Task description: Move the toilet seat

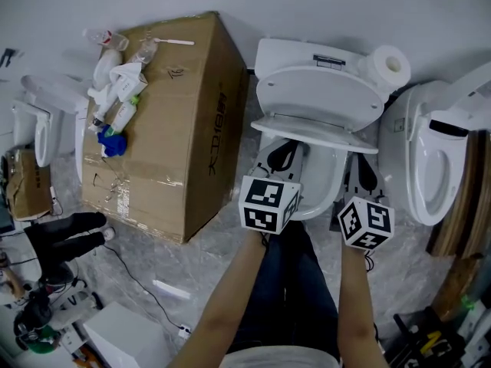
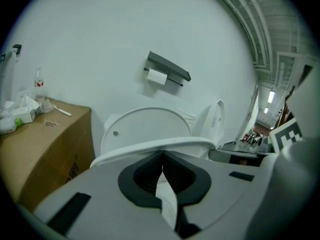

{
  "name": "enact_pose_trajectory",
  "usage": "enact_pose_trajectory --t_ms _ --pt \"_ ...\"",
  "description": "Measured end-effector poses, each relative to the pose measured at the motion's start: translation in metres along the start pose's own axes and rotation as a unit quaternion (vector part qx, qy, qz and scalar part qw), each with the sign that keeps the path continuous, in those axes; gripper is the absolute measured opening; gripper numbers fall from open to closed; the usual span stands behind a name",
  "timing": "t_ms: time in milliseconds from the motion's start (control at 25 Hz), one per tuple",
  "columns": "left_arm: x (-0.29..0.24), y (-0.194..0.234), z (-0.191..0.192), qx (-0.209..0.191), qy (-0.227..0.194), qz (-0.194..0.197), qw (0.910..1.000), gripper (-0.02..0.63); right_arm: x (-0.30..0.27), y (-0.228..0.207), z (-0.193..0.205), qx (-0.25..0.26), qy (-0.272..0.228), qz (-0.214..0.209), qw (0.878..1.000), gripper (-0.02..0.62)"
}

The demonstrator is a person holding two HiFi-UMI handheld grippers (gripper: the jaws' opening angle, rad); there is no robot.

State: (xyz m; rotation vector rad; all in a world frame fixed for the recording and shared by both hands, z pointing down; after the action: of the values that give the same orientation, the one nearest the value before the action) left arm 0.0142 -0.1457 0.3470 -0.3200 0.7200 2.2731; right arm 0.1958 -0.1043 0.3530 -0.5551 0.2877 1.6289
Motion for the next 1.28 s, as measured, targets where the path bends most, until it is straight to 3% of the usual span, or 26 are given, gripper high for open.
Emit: enact_pose_trajectory --t_ms 400,1280 --pt "-0.009 0.013 -0.015 0.004 -0.007 0.006 1.0000 0.017 -0.016 0.003 -0.012 -0.002 -0.010 0.023 1.000 0.015" --pt "-0.041 0.038 -0.047 -0.005 -0.021 0.008 0.9997 0.017 -0.058 0.001 -0.041 -0.003 -0.024 0.025 0.999 0.015"
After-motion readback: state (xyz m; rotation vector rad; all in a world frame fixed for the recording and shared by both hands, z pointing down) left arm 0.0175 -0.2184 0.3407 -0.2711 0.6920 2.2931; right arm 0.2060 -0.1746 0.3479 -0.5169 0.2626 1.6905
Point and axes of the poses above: the fingertips, and each gripper's own axes: x backward along the fingers, y to its left, z out of its underside, the point moved 7 cm from there along x, backward along the fingers, and after that the axes turned 12 degrees about z, right-handed, at the moved point
